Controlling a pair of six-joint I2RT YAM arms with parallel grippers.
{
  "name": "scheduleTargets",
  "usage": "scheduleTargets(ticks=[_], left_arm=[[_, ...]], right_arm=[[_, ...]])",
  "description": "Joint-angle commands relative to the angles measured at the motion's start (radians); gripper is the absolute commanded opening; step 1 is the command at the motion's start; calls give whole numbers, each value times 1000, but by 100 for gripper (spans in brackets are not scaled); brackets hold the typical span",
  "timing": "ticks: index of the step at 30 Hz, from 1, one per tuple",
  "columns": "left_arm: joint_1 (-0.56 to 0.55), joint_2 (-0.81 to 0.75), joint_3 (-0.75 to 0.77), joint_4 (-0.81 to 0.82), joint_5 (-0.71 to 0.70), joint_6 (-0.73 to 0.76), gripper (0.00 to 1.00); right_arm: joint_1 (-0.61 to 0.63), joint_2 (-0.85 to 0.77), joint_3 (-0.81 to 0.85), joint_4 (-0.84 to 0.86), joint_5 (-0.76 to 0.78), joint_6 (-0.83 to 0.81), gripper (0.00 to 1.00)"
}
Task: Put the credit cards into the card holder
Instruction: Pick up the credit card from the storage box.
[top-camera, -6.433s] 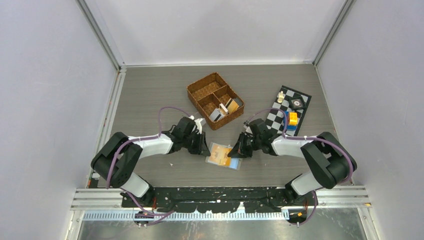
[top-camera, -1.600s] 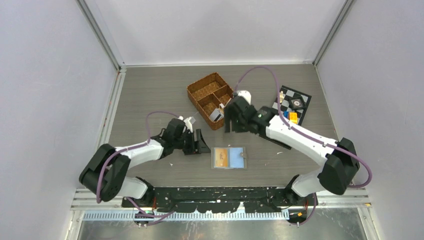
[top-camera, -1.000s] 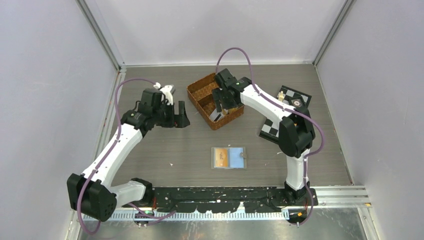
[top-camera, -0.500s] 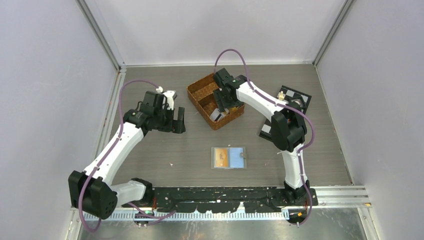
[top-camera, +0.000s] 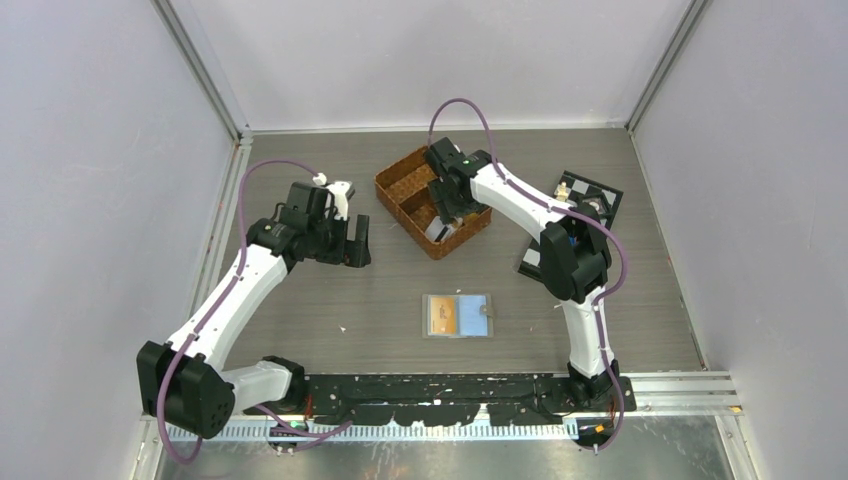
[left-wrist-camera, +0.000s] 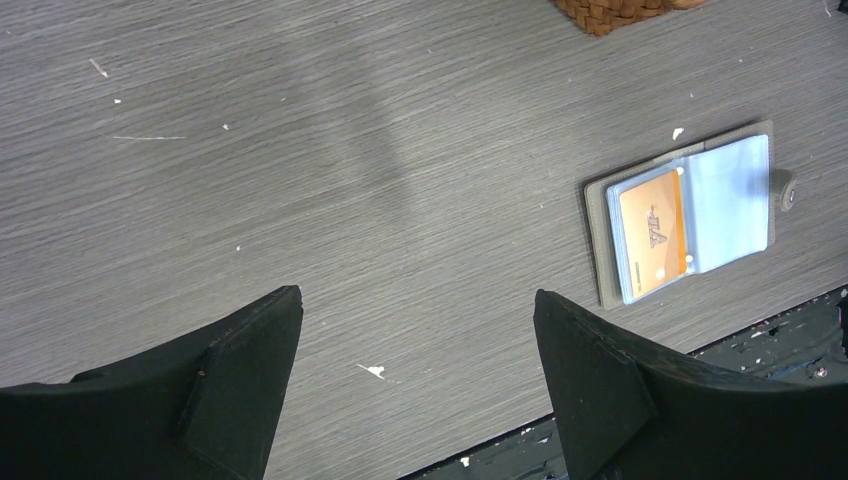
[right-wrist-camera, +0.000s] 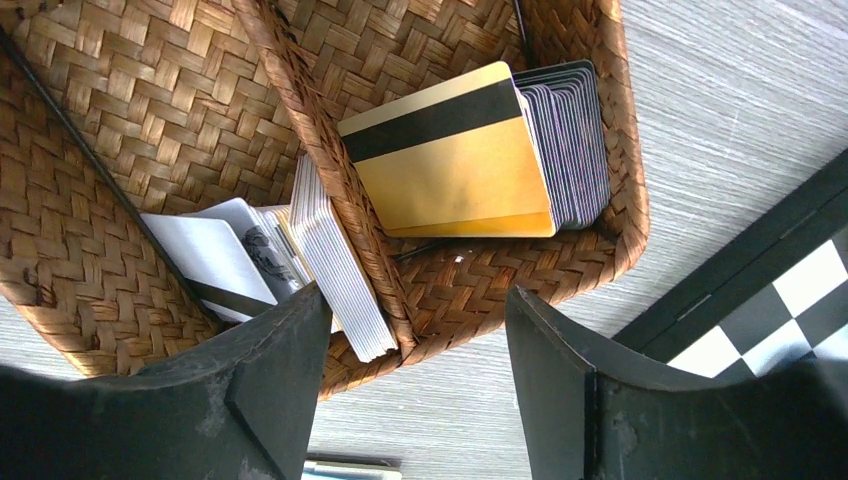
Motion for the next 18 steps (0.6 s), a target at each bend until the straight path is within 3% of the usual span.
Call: scheduleTargets(ticks=[1,9,18], left_arm=[[6,-2,8,-4,-1,10,88],[7,-8,6,-2,9,8,88],[11,-6,3,-2,19,8,88]], right_arm=[[-3,-38,58,-33,86,-10,68],[4,-49,78,-51,119,-15,62],[16,-48,92,-53,125,-21,44]])
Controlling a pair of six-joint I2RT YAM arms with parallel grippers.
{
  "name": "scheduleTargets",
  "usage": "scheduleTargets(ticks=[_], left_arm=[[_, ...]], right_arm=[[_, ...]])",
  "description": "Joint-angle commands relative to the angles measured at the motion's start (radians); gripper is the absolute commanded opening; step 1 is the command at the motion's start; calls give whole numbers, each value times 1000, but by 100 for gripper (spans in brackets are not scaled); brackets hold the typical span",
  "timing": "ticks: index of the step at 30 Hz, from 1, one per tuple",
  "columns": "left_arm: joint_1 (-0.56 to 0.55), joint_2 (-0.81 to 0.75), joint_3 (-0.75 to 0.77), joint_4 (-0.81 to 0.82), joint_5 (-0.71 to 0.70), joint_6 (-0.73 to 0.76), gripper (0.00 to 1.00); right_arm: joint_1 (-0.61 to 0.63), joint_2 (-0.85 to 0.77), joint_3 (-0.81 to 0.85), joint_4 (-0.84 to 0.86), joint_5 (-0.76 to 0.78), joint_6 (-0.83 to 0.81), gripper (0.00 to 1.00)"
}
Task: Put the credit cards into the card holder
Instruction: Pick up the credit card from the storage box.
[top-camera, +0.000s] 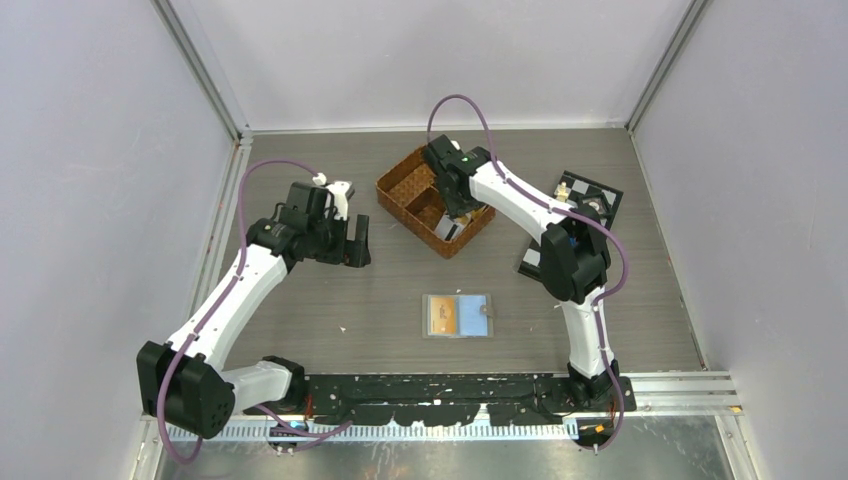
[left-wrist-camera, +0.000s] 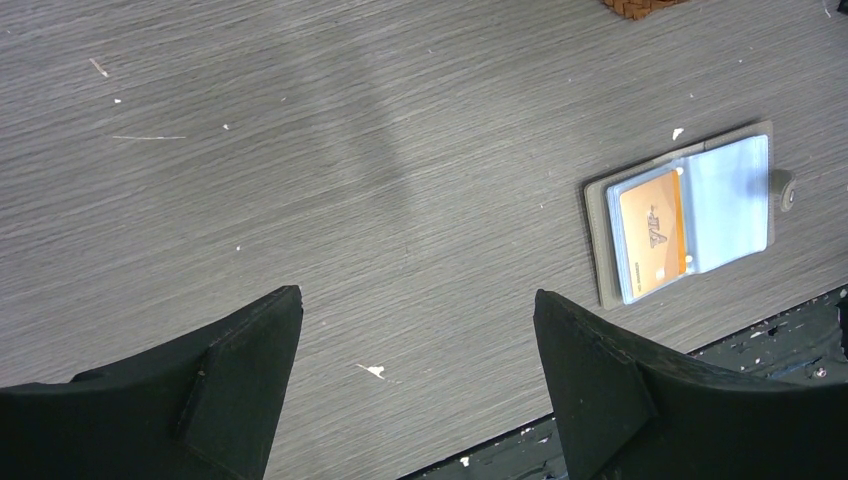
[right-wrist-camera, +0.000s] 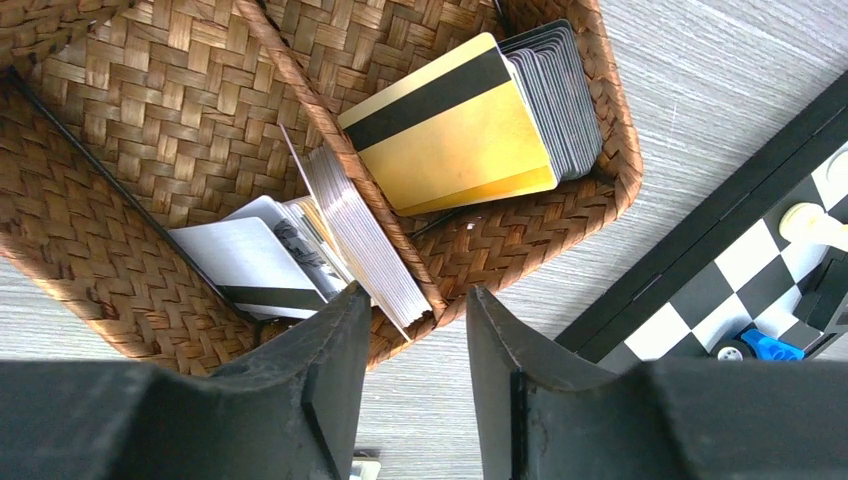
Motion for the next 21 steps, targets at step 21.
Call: scheduleTargets(ticks=[21], left_arm=[[10,-2,-2,-1,47,2,88]], right_arm=[[42,-78,71,-7,33,-26,6]])
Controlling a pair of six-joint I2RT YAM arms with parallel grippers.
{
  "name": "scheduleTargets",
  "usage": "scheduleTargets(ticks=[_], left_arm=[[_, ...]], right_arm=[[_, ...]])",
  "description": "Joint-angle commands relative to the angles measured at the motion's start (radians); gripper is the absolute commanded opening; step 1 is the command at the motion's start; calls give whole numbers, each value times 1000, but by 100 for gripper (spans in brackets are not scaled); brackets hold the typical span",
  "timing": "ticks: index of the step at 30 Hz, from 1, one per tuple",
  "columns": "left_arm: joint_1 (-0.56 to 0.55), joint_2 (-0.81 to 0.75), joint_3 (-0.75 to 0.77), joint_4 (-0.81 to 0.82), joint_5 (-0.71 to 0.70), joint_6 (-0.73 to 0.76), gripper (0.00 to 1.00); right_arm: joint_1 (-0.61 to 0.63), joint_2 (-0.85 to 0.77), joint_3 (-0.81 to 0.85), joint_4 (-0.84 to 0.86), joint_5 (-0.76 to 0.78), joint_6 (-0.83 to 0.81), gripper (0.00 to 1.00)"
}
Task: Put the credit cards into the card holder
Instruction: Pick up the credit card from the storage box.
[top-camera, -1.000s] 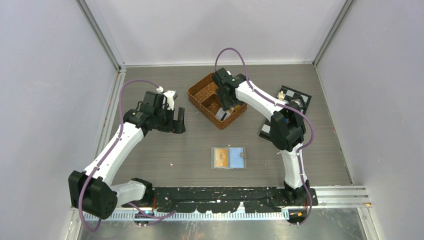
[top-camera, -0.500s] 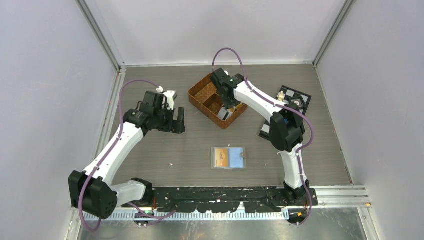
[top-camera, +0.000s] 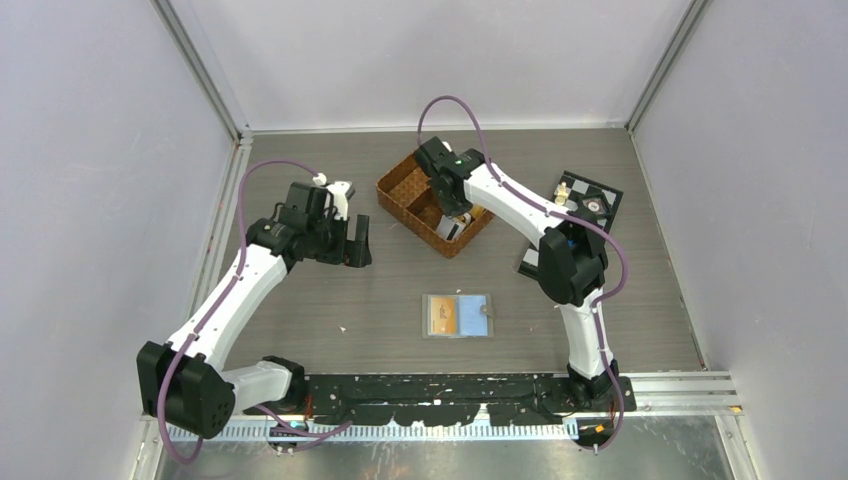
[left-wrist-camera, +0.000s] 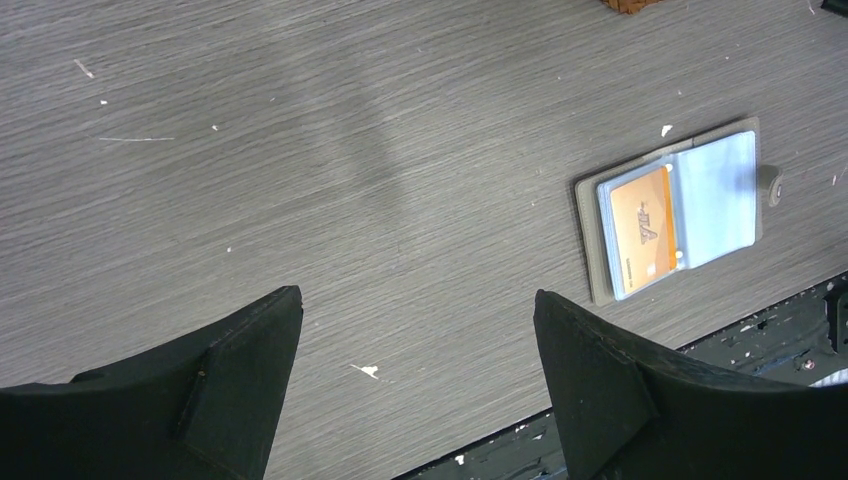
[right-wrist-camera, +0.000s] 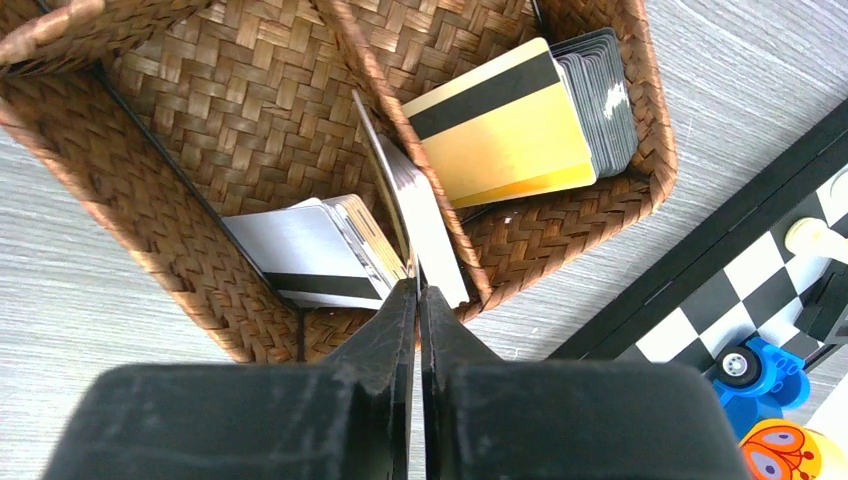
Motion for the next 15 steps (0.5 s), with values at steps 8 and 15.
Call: scheduleTargets(ticks=[8,15], left_arm=[[5,-10,-10,6,70,4,87],[5,-23,-16,17,125,13,84]], right_arm=[[37,-191,-9,-20,7,0,1],[47,-324,-69,-27,-26,21,0]])
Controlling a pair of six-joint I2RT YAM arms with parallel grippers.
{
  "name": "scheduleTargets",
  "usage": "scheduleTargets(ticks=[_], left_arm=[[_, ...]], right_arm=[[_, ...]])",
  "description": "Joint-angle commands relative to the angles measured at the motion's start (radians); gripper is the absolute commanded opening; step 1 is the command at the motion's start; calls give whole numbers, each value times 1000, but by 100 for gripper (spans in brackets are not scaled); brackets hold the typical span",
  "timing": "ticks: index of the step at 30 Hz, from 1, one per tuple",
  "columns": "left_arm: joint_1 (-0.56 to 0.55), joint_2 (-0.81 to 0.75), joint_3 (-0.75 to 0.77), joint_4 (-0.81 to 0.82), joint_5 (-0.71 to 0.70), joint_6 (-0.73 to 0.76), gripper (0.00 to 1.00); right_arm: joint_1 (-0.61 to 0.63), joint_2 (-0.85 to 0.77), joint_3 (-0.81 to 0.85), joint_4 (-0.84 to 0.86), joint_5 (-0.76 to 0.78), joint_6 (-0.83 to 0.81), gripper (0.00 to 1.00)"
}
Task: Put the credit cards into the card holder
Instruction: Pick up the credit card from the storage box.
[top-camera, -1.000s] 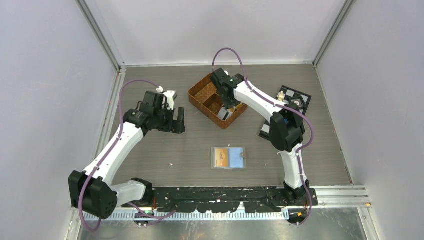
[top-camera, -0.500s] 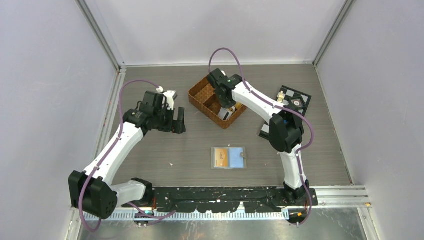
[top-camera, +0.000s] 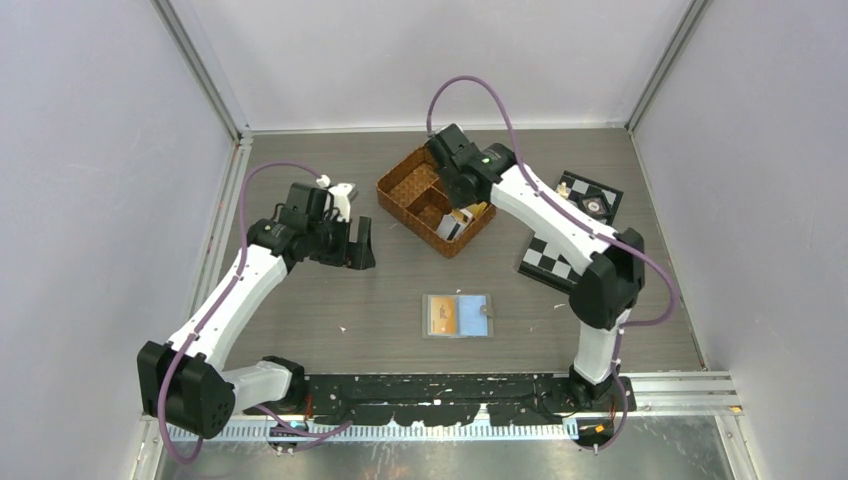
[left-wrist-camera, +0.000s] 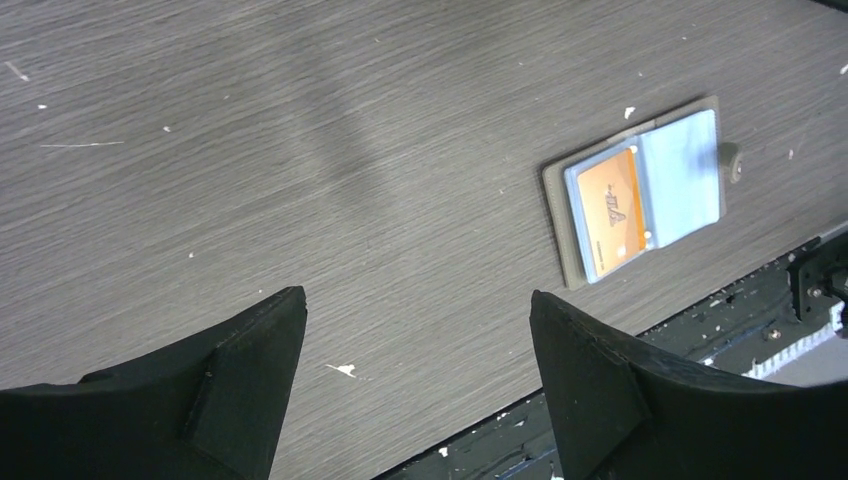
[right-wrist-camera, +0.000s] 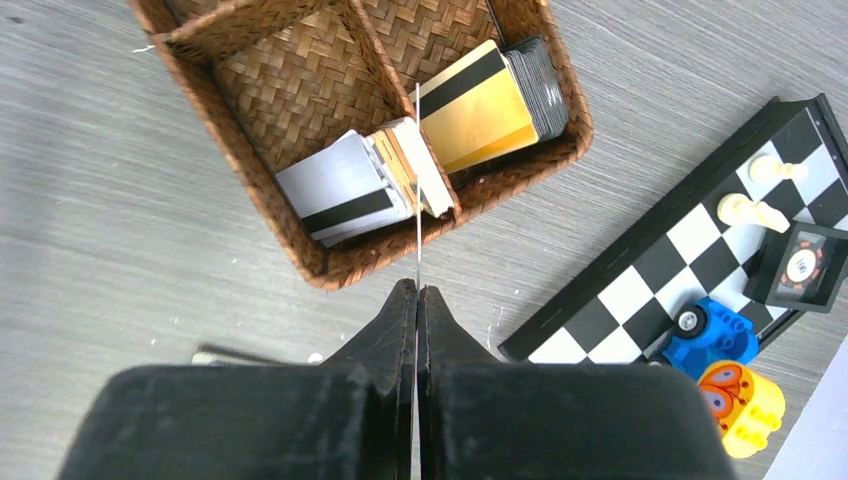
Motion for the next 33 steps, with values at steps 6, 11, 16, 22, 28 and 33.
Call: scheduleTargets(ticks=[6,11,16,22,28,33], left_arm=[[5,-75,-43,82,207,24,80],[-31,-111,-68,140,334,26,77],[-142,-106,-75,183,460,34,76],[-302,-66,-93,243,648,37,79],[-425,-28,-93,251,744,51,74],[-453,-29,-99,254,792,52,59]], right_arm=[[11,-298,-188,-12,-241,68,0],[14,-461,-374,-9,-516,130,0],[40,-586,-552,67,-750,202,1],[112,-637,-708,129,-1038,226,1],[189,-652,-769,266,-1191,288,1],[189,-677,-766,306,-1222,297,0]])
